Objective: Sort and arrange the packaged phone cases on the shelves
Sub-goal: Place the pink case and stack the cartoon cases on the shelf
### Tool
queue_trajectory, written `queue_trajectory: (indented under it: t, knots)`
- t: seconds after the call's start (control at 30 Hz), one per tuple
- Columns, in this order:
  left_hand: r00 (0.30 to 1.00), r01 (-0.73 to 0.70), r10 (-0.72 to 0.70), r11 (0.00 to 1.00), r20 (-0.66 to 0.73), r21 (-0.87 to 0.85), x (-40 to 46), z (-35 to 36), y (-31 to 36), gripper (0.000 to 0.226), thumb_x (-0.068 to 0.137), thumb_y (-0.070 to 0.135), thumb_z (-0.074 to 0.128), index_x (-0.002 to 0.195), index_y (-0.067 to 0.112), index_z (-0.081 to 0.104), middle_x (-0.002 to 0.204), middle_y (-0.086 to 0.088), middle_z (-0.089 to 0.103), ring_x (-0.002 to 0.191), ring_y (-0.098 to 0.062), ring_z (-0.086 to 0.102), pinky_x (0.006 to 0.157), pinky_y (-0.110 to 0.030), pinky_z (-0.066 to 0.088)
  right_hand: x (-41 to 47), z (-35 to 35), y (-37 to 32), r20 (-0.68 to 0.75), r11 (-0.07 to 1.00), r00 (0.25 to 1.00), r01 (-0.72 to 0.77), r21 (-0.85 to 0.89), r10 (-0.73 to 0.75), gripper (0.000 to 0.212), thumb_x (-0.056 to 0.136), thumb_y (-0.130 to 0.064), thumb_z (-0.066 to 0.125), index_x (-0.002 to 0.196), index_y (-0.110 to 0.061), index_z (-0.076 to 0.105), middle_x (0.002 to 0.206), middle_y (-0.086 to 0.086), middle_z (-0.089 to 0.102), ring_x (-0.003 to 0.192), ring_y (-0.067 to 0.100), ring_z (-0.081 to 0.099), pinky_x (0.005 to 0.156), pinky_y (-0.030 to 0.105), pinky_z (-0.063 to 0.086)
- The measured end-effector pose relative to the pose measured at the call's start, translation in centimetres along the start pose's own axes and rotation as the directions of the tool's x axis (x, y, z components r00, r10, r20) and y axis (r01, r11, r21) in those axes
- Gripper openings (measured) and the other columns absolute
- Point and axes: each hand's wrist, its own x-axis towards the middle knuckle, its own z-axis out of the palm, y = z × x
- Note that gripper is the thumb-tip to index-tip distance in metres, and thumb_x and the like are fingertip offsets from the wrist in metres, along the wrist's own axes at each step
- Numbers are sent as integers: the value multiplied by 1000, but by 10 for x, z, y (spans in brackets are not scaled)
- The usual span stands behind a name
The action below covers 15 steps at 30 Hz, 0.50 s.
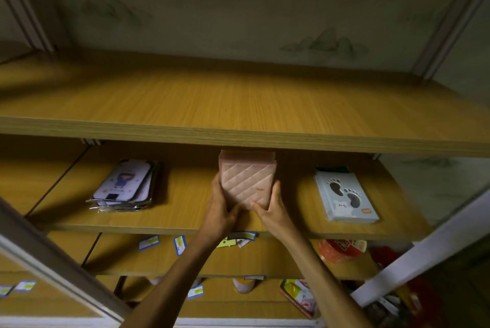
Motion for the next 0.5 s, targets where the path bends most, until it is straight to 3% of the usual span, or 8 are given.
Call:
queue_trajectory:
  t: [0.2,0.3,0.4,0.5]
  knots:
    - [998,-33,32,999,50,21,0,-7,-5,86,80,3,72,147,16,20,137,16,44,129,4,42,105,-16,39,-3,-4,-1,29,996,999,37,-83,-35,89,93,-46,52,151,-23,-11,161,4,10,143,28,24,109,41,30]
    - [999,6,-8,1000,49,25,3,-10,-7,85,78,3,74,146,19,27,138,4,47,127,-5,46,106,-25,40,-3,-7,-1,21,999,999,41,3,-41,85,92,-37,58,153,-24,-1,159,2,21,139,23,33,109,37,35]
    - [993,111,-114,990,21,92,5,-14,-8,79,74,10,79,141,21,38,133,1,41,114,-10,47,99,-26,41,-2,-11,0,41,994,999,-11,106,7,88,89,-30,65,152,-25,3,149,-1,36,127,18,46,97,28,39]
    - [974,216,-223,968,43,125,11,-16,-5,63,73,15,81,129,16,52,127,-3,46,108,-19,55,92,-30,49,1,-12,-3,71,983,996,-61,175,49,83,84,-29,71,146,-23,17,141,3,49,116,18,56,98,37,47]
